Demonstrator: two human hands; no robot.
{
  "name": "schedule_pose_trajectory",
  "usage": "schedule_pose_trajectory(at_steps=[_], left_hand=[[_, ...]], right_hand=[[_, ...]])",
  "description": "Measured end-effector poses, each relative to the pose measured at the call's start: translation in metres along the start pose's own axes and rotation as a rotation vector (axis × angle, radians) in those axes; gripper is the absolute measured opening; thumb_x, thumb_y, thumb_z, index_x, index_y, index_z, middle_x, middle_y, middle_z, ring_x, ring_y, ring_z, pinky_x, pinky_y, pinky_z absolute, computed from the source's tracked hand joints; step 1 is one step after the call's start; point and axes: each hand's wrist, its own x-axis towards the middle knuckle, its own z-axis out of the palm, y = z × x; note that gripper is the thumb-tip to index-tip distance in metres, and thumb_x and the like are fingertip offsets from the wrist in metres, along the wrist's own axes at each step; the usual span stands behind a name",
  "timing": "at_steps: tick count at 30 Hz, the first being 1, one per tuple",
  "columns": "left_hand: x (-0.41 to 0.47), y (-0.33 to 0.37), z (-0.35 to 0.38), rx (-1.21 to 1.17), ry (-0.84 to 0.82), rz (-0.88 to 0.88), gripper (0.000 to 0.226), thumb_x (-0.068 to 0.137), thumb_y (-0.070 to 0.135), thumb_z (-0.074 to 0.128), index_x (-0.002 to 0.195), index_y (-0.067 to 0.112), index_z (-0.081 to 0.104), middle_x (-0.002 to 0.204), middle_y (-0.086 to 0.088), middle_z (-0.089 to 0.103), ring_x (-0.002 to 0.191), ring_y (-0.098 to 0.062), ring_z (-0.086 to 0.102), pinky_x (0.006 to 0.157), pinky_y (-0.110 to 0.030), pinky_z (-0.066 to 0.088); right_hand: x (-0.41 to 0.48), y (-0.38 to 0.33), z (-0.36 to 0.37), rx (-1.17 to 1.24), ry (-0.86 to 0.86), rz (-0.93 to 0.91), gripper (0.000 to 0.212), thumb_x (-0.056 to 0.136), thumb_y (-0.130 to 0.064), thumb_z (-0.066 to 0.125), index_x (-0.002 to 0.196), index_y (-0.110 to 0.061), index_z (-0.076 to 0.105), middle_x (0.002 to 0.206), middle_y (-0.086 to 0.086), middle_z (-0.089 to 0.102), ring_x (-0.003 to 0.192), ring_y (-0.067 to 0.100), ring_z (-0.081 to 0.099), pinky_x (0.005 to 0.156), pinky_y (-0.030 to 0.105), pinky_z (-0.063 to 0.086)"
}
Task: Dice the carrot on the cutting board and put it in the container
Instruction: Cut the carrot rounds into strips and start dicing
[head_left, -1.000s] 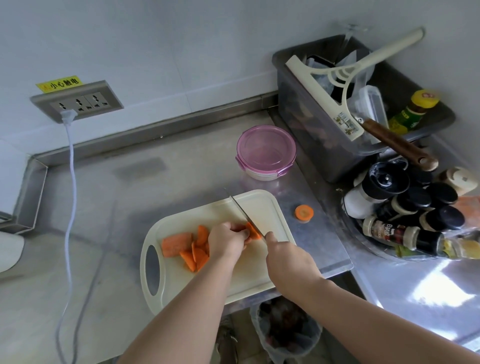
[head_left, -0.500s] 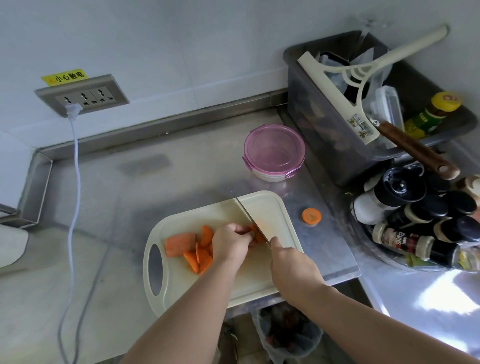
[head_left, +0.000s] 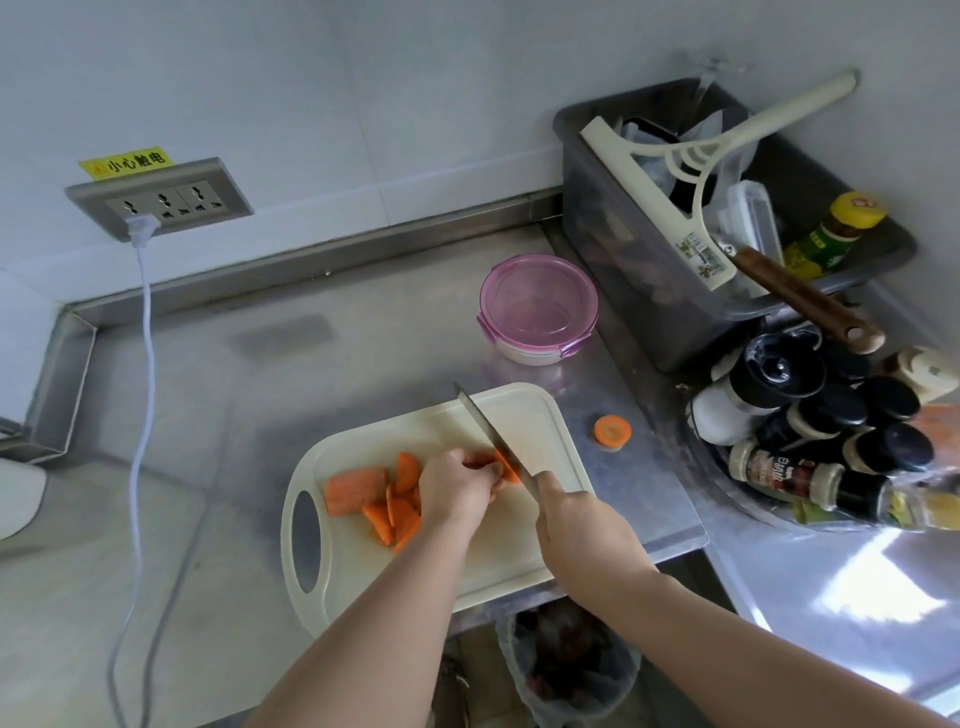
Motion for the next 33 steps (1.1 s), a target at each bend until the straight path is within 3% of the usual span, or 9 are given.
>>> schedule_pose_trajectory(at_steps=[4,7,10,16,20,24,28,31,33], left_hand=[[0.002,-0.001,-0.001,0.005,0.002,0.005,0.021,0.084,0.001,0.067,0.072,0.017,0.061,0.073,-0.004,0.068,0.075,-0.021,0.068,0.077,-0.034,0.057],[0.003,-0.002,-0.001,0.004,-0.002,0.009,0.021,0.083,0.001,0.067,0.073,0.018,0.062,0.074,-0.005,0.069,0.077,-0.024,0.069,0.079,-0.037,0.058],[0.003,-0.003,-0.001,-0.004,-0.008,0.006,0.021,0.084,0.000,0.066,0.073,0.017,0.063,0.072,-0.005,0.069,0.076,-0.024,0.068,0.077,-0.035,0.057],[0.002,-0.004,-0.003,-0.013,-0.015,0.005,0.021,0.085,-0.002,0.065,0.073,0.016,0.063,0.069,-0.002,0.067,0.070,-0.016,0.066,0.063,-0.023,0.052],[0.002,-0.005,-0.003,0.032,-0.004,0.022,0.020,0.084,0.002,0.067,0.074,0.018,0.063,0.071,-0.004,0.068,0.076,-0.024,0.069,0.074,-0.034,0.058],[0.002,-0.006,-0.003,0.070,0.002,0.044,0.015,0.082,0.005,0.069,0.075,0.017,0.065,0.072,-0.005,0.070,0.076,-0.025,0.070,0.080,-0.041,0.057],[-0.001,-0.005,-0.003,0.080,0.013,0.058,0.014,0.082,0.010,0.071,0.077,0.020,0.064,0.078,-0.007,0.071,0.079,-0.024,0.070,0.082,-0.041,0.057],[-0.003,-0.004,-0.004,0.070,0.015,0.062,0.013,0.083,0.010,0.071,0.079,0.020,0.064,0.081,-0.007,0.071,0.080,-0.023,0.070,0.084,-0.040,0.056],[-0.005,-0.002,-0.004,0.037,0.008,0.042,0.015,0.083,0.007,0.070,0.078,0.019,0.063,0.075,-0.004,0.069,0.077,-0.021,0.069,0.083,-0.039,0.057]], right_hand=[[-0.001,-0.003,-0.004,-0.023,-0.032,-0.019,0.040,0.092,0.001,0.033,0.129,-0.012,0.033,0.067,-0.002,0.030,0.048,0.014,0.031,0.044,0.027,0.026],[0.001,-0.005,-0.007,-0.024,-0.060,-0.006,0.031,0.095,-0.004,0.032,0.125,-0.010,0.038,0.067,-0.001,0.028,0.051,0.012,0.028,0.053,0.028,0.034],[0.001,-0.007,-0.006,-0.068,-0.064,-0.012,0.044,0.091,0.003,0.035,0.132,-0.008,0.029,0.064,-0.001,0.031,0.049,0.014,0.032,0.042,0.026,0.025],[0.005,-0.006,0.000,-0.069,-0.085,-0.016,0.051,0.092,0.002,0.037,0.140,-0.008,0.024,0.066,-0.001,0.027,0.050,0.016,0.034,0.042,0.026,0.024],[0.010,-0.004,0.000,-0.030,-0.111,0.000,0.035,0.096,-0.005,0.037,0.131,-0.011,0.034,0.066,-0.003,0.029,0.059,0.020,0.042,0.053,0.029,0.036],[0.012,-0.003,0.008,-0.032,-0.100,0.010,0.045,0.095,-0.005,0.043,0.136,-0.012,0.026,0.065,-0.002,0.033,0.055,0.017,0.044,0.043,0.024,0.031],[0.013,0.002,0.005,0.106,-0.082,0.057,0.027,0.099,-0.010,0.035,0.126,-0.013,0.038,0.083,0.004,0.052,0.083,0.028,0.063,0.060,0.033,0.046],[0.012,0.003,0.005,0.130,-0.040,0.096,0.028,0.099,-0.010,0.037,0.127,-0.016,0.038,0.086,0.006,0.062,0.076,0.025,0.066,0.057,0.034,0.051],[0.010,0.003,0.006,0.139,-0.021,0.081,0.027,0.099,-0.010,0.036,0.125,-0.016,0.038,0.077,0.006,0.057,0.066,0.025,0.061,0.048,0.030,0.042]])
